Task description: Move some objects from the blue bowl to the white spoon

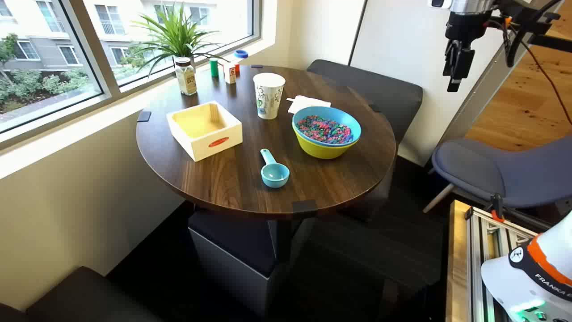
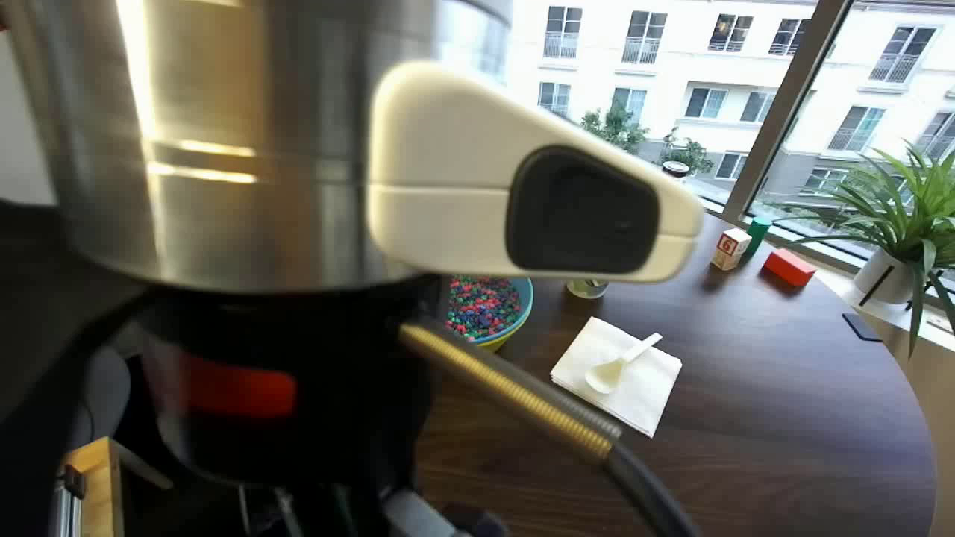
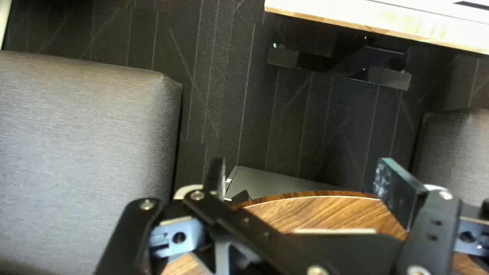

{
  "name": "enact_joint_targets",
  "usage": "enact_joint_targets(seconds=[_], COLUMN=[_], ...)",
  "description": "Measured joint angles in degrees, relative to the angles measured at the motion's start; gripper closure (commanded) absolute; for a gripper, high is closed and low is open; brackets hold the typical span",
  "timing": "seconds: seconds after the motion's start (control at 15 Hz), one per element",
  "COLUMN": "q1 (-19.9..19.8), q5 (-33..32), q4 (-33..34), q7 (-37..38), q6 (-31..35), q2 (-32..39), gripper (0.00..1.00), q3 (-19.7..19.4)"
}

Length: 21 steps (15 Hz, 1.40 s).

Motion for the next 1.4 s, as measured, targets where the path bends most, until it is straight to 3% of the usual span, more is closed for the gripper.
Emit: enact_joint_targets(seconds=[0.87, 1.4], q1=[1.49, 4.33], q5=[1.58, 5.64], q4=[0.4, 5.49], q7=[0.51, 10.62], q6=[0.18, 1.45], q2=[0.94, 6.98], gripper=[0.0, 0.0], q3=[0.95, 6.24])
